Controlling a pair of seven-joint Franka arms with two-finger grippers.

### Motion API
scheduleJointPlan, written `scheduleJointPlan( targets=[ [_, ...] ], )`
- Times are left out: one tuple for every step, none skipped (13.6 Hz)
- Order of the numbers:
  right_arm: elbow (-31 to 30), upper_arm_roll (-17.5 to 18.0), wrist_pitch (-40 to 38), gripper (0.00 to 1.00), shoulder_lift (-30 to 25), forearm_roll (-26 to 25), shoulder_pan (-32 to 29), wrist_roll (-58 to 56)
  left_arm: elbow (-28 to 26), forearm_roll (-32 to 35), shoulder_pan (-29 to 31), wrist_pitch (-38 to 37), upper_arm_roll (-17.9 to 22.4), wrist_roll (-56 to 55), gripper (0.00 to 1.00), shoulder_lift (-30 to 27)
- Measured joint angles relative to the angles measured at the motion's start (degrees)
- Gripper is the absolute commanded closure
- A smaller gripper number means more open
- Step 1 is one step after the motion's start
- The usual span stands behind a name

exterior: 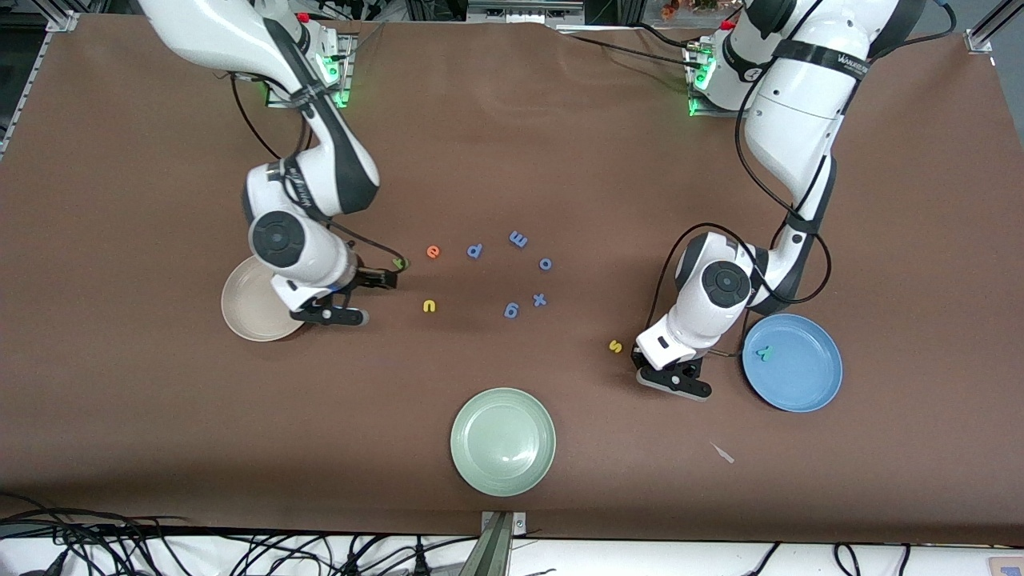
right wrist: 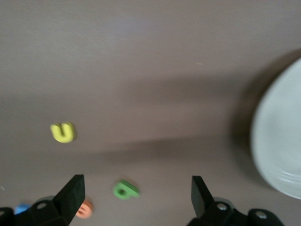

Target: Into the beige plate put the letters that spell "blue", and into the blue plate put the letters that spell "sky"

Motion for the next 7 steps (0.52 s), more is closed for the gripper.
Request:
scheduleJointPlan(
  targets=[
    [0.04,0.01,2.28,0.00,1.14,0.00,1.13,1.29,0.02,0.00,0.00,0.00,0.00,0.01,0.83,-0.01],
    [0.36,0.02,3.81,0.00,2.27,0.00,1.85,2.10,0.04,0.00,-0.01,0.00,-0.01,0.01,0.82,-0.05],
    [1.25,0.04,4.58,0.00,3.48,0.00,2.29,2.30,0.06,0.00,-0.01,0.00,-0.01,0.03,0.75,-0.07],
    [2.78,0.06,4.87,0.00,4.86,0.00,2.66,2.31,0.09,0.00,0.00,0.01,-0.02,0.02,0.53,-0.08],
    [4.62,0.07,4.91,0.00,6.32,0.00,3.03,2.44,0.12,0.00,0.01,0.00,-0.01,0.00,0.38,-0.15],
    [6.40,0.08,4.92,0.00,7.73,0.05,3.33,2.78,0.14,0.00,0.02,-0.04,-0.04,-0.01,0.33,-0.36],
    [7.90,0.15,4.92,0.00,9.06,0.10,3.57,3.16,-0.16,0.00,-0.01,-0.37,-0.23,-0.13,0.32,-0.92]
  ],
)
